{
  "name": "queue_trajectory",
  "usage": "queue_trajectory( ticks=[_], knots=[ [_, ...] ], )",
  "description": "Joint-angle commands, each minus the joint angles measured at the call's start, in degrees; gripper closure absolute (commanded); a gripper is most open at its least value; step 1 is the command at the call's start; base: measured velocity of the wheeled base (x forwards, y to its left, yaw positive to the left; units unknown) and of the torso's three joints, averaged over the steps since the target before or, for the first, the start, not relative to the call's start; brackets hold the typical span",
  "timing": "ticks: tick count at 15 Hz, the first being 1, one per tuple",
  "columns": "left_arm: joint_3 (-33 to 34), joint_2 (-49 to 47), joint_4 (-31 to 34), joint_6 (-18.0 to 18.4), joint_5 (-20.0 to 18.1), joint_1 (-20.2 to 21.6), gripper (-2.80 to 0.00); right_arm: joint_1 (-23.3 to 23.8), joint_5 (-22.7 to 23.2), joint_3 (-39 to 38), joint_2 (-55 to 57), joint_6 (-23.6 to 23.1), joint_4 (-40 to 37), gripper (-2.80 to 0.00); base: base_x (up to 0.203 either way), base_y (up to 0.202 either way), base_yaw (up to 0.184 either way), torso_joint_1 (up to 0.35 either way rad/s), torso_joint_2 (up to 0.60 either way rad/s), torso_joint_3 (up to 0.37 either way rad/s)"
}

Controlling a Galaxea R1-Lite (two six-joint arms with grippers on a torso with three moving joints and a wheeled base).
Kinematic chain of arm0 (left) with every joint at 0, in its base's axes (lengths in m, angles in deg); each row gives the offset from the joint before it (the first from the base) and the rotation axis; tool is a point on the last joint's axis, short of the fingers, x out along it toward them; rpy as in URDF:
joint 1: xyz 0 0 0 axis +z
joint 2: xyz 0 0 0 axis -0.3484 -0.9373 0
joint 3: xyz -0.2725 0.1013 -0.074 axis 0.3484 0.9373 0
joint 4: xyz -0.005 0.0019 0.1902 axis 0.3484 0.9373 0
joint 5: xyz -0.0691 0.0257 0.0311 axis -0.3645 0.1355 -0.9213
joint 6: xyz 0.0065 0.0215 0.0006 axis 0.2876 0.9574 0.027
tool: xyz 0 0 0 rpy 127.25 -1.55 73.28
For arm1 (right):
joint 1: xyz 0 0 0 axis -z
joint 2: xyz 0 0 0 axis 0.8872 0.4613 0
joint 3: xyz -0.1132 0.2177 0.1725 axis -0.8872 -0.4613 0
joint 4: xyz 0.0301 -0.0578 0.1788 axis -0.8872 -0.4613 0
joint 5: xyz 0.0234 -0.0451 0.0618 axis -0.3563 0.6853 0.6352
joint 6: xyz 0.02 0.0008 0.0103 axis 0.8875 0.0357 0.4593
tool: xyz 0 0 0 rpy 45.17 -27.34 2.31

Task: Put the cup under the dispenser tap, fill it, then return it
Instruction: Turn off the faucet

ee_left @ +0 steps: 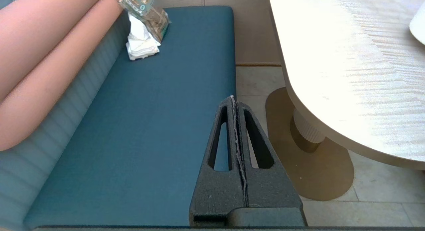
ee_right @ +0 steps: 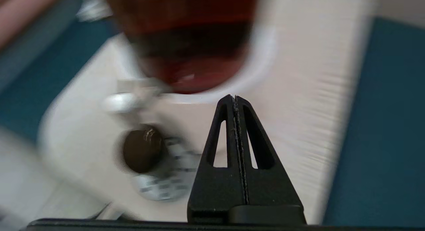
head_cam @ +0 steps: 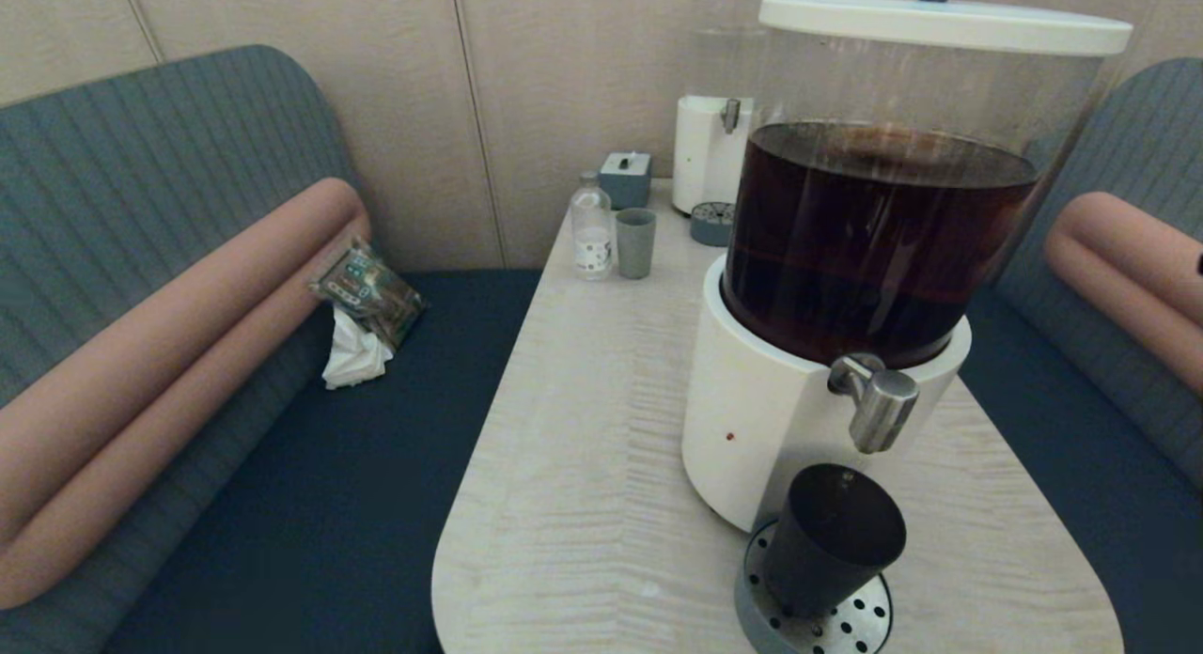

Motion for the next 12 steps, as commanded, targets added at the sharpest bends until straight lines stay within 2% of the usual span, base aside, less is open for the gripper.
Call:
queue_trajectory(
  ticks=[1,3,7,12],
  knots=[
    [0.0,-0.01,0.0,-0.02,0.08,0.01,0.0,5.93,0.47,-0.83,-4.88,-0.56,-0.21,0.0,0.0,0.0,0.0,0.0,0.0,0.0],
    [0.0,-0.08,0.0,-0.02,0.01,0.01,0.0,9.53,0.64,-2.06,-8.9,-1.0,-0.36,0.0,0.0,0.0,0.0,0.0,0.0,0.0],
    [0.0,-0.07,0.0,-0.02,0.0,0.01,0.0,10.39,-4.14,-3.55,-14.32,-1.24,-0.85,0.0,0.0,0.0,0.0,0.0,0.0,0.0],
    [0.0,0.0,0.0,-0.02,0.0,0.01,0.0,10.41,-4.68,-6.48,-20.5,-1.26,-0.55,0.0,0.0,0.0,0.0,0.0,0.0,0.0]
  ],
)
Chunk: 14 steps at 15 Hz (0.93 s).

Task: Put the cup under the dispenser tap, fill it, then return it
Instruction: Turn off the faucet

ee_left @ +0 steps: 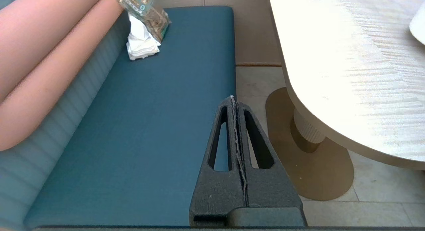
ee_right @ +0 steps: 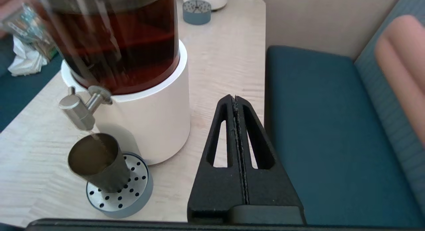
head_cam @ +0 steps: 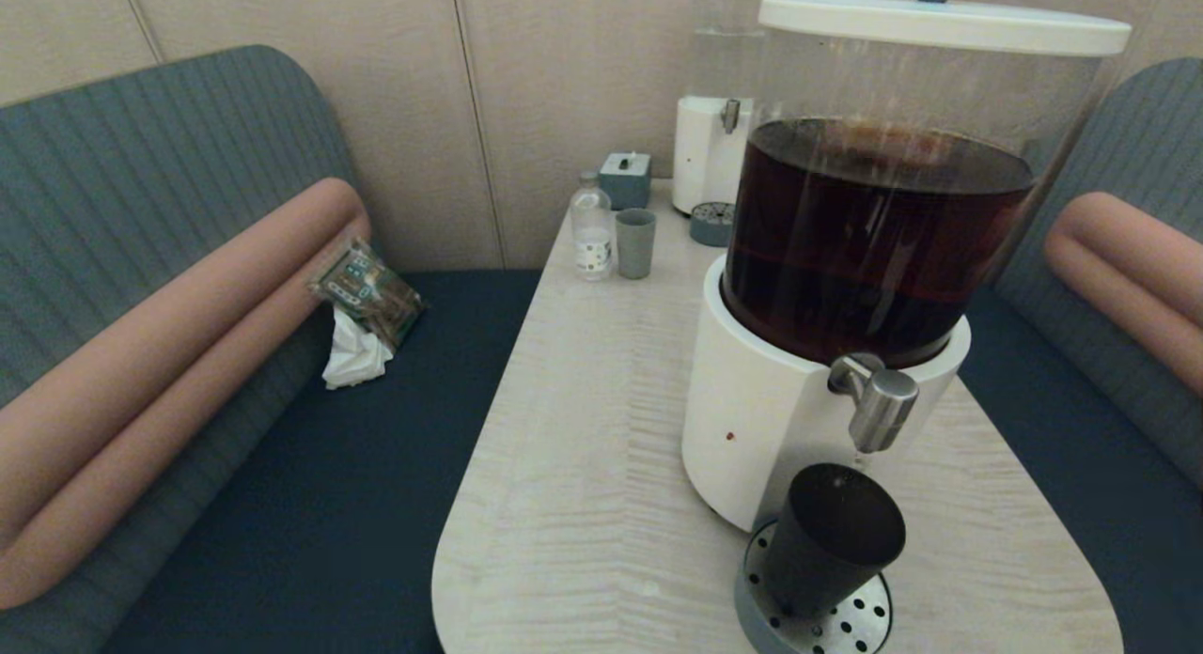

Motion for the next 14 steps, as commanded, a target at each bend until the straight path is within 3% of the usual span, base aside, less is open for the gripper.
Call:
queue_trajectory(
  ticks=[1,6,14],
  knots=[
    [0.0,0.0,0.0,0.02,-0.02,0.01,0.0,-0.01,0.01,-1.3,-4.2,-0.02,-0.25,0.0,0.0,0.0,0.0,0.0,0.0,0.0],
    [0.0,0.0,0.0,0.02,0.03,0.01,0.0,1.38,0.1,-6.65,-14.13,0.29,2.41,0.0,0.0,0.0,0.0,0.0,0.0,0.0],
    [0.0,0.0,0.0,0.02,-0.02,0.01,0.0,5.78,-1.18,-19.12,-26.41,0.65,18.18,0.0,0.0,0.0,0.0,0.0,0.0,0.0]
  ],
)
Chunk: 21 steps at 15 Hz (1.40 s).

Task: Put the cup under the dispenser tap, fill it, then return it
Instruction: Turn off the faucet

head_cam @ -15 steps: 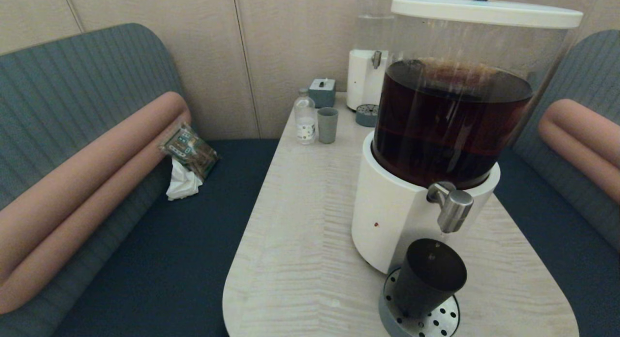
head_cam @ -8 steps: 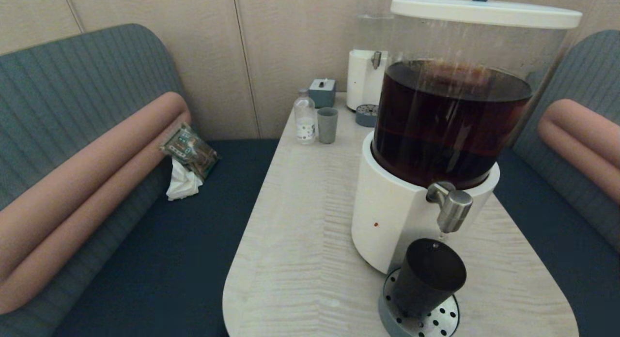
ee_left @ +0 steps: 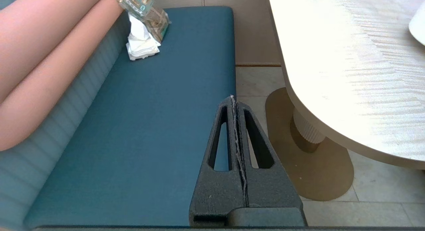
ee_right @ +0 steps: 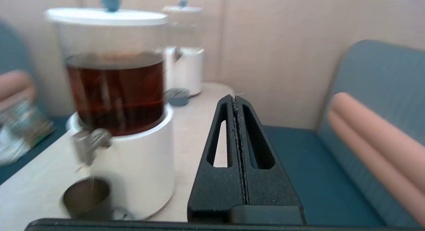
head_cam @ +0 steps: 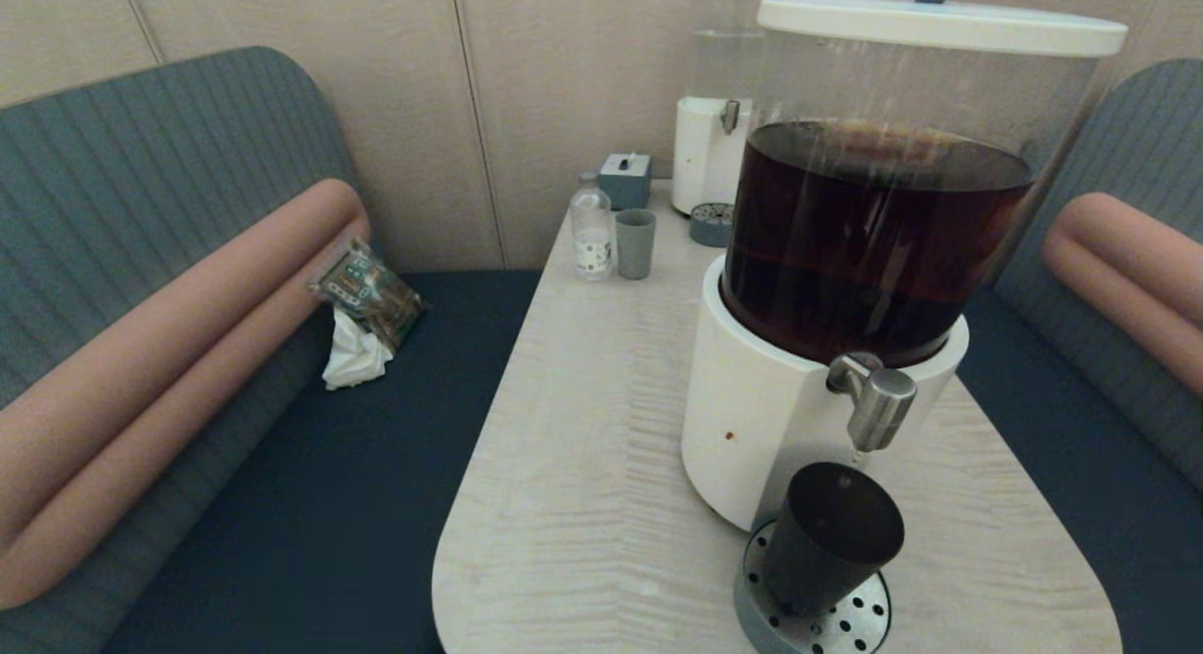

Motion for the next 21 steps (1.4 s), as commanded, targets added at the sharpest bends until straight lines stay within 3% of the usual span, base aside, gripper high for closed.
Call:
queue_trajectory(
  ticks=[1,10,16,21],
  knots=[
    [0.0,0.0,0.0,0.0,0.0,0.01,0.0,0.56,-1.02,-2.4,-1.96,-0.05,1.22,0.0,0.0,0.0,0.0,0.0,0.0,0.0],
    [0.0,0.0,0.0,0.0,0.0,0.01,0.0,-1.27,-1.72,-16.42,-11.11,-5.39,5.77,0.0,0.0,0.0,0.0,0.0,0.0,0.0],
    [0.0,0.0,-0.05,0.0,0.0,0.01,0.0,-1.46,-3.27,-27.78,-15.69,-4.28,6.77,0.0,0.0,0.0,0.0,0.0,0.0,0.0],
    [0.0,-0.09,-0.01,0.0,0.0,0.01,0.0,-1.45,-3.63,-39.96,-16.29,-4.98,12.5,0.0,0.0,0.0,0.0,0.0,0.0,0.0]
  ],
)
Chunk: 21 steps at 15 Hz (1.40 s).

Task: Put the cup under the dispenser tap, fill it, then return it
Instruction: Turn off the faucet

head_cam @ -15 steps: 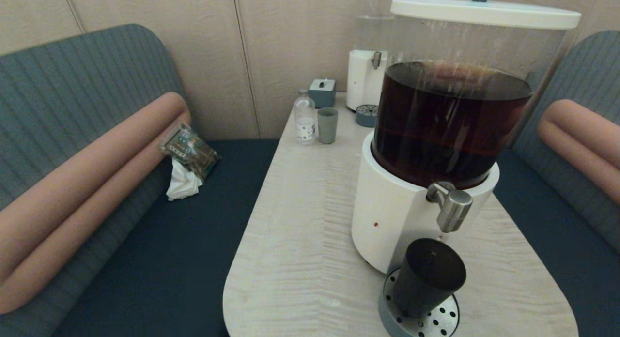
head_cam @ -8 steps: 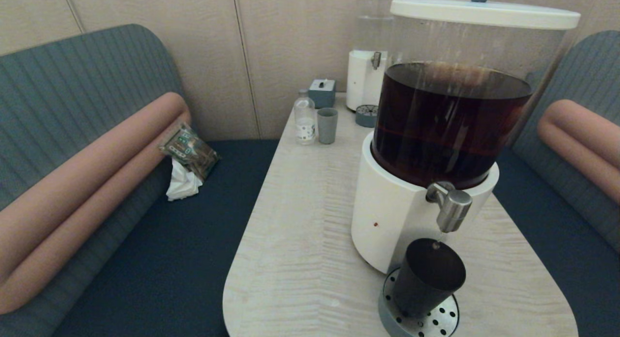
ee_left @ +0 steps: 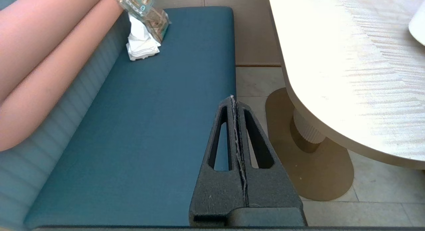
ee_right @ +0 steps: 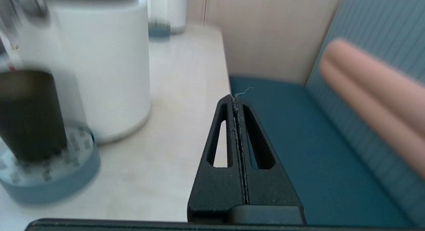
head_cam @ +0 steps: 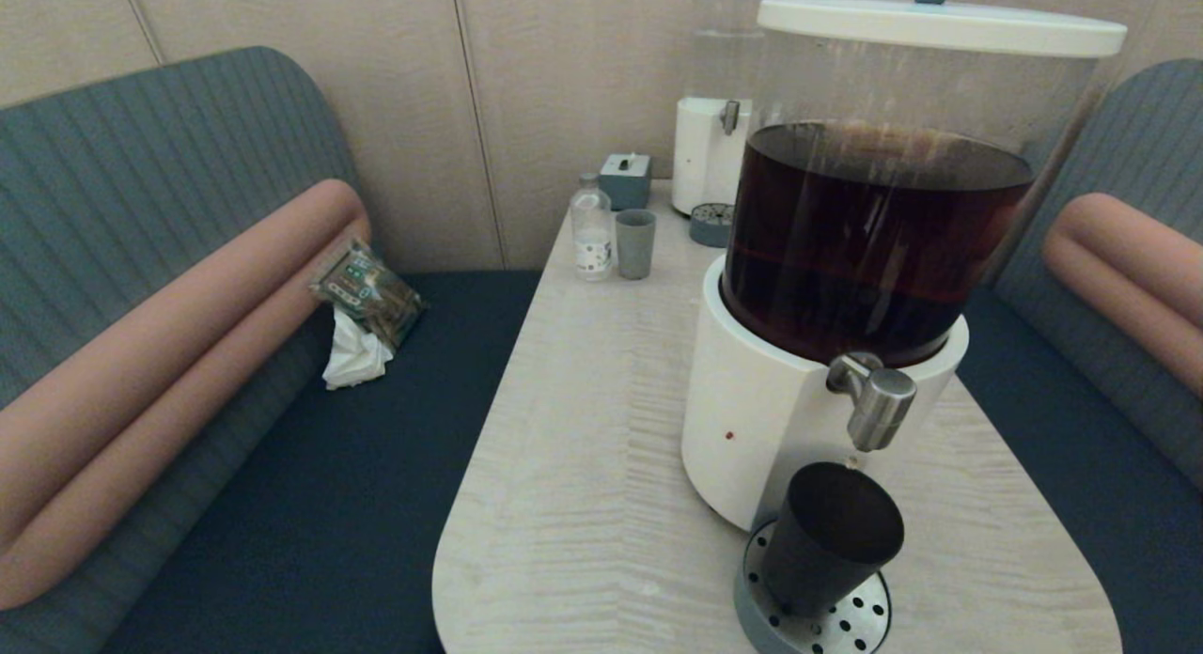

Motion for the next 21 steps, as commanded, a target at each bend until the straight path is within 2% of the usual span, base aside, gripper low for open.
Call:
queue_trajectory(
  ticks=[1,3,6,10,13,21],
  knots=[
    [0.0,-0.09,0.03,-0.02,-0.02,0.01,0.0,0.0,-0.03,-4.35,-0.24,-0.16,1.11,0.0,0.0,0.0,0.0,0.0,0.0,0.0],
    [0.0,0.0,-0.05,-0.02,-0.02,0.01,0.0,0.0,0.04,-7.86,-0.25,0.31,3.22,0.0,0.0,0.0,0.0,0.0,0.0,0.0],
    [0.0,-0.02,0.04,-0.02,-0.02,0.01,0.0,0.0,1.32,-7.77,-0.25,0.48,2.62,0.0,0.0,0.0,0.0,0.0,0.0,0.0],
    [0.0,-0.01,0.03,-0.02,-0.01,0.01,0.0,0.0,6.18,-7.74,-0.25,-0.33,-0.62,0.0,0.0,0.0,0.0,0.0,0.0,0.0],
    [0.0,-0.02,0.02,-0.02,0.06,0.01,0.0,0.0,6.75,-7.63,-0.25,0.04,-5.99,0.0,0.0,0.0,0.0,0.0,0.0,0.0],
    [0.0,-0.01,-0.05,-0.02,-0.02,0.01,0.0,0.0,6.73,-7.77,-0.33,0.16,-4.74,0.0,0.0,0.0,0.0,0.0,0.0,0.0]
  ],
)
